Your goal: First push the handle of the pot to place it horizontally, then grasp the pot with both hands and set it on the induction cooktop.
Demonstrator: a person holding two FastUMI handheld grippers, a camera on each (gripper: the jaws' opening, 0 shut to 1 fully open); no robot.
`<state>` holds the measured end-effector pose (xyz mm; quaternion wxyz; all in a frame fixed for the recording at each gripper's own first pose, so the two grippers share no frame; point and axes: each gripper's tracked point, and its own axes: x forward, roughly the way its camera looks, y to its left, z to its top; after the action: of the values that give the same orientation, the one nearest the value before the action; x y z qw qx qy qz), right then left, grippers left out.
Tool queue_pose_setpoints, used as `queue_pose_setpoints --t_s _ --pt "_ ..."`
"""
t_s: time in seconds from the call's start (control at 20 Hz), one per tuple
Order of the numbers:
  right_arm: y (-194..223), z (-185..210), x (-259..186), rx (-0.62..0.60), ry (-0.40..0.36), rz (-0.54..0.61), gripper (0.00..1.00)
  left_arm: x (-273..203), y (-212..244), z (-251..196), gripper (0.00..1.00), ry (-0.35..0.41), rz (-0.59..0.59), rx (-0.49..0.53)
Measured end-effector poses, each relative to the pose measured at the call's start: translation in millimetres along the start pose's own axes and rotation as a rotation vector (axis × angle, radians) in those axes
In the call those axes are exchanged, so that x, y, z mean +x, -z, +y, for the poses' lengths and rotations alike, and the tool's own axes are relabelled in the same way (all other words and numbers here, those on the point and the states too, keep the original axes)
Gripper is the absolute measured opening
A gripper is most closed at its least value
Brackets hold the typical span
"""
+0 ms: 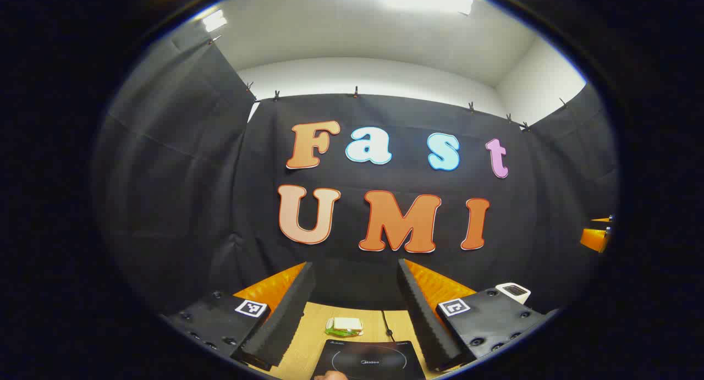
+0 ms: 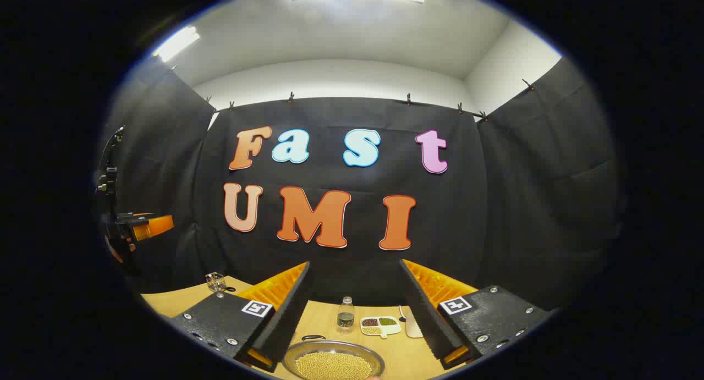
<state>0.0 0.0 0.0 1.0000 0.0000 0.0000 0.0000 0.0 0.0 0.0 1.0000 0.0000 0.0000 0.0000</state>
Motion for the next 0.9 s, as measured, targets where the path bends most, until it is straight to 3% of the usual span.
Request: queue_pose_setpoints --t_s 0.05,0.3,0.35,0.9 --pt "2 -2 1 0.001 0.003 0.004 1.00 0 -1 -1 0.98 0.003 -0.002 0.000" --pt "10 -6 4 0.005 0.008 0.027 1.00 0 1 -4 0.98 0.007 -0.010 -0.006" --pt "10 -5 5 0.010 0.003 0.029 0.95 1 1 -5 0.97 0.005 -0.010 -0.001" --pt "6 -10 -2 0.018 0.004 0.019 0.95 -7 -5 -15 0.98 0.022 -0.025 0.003"
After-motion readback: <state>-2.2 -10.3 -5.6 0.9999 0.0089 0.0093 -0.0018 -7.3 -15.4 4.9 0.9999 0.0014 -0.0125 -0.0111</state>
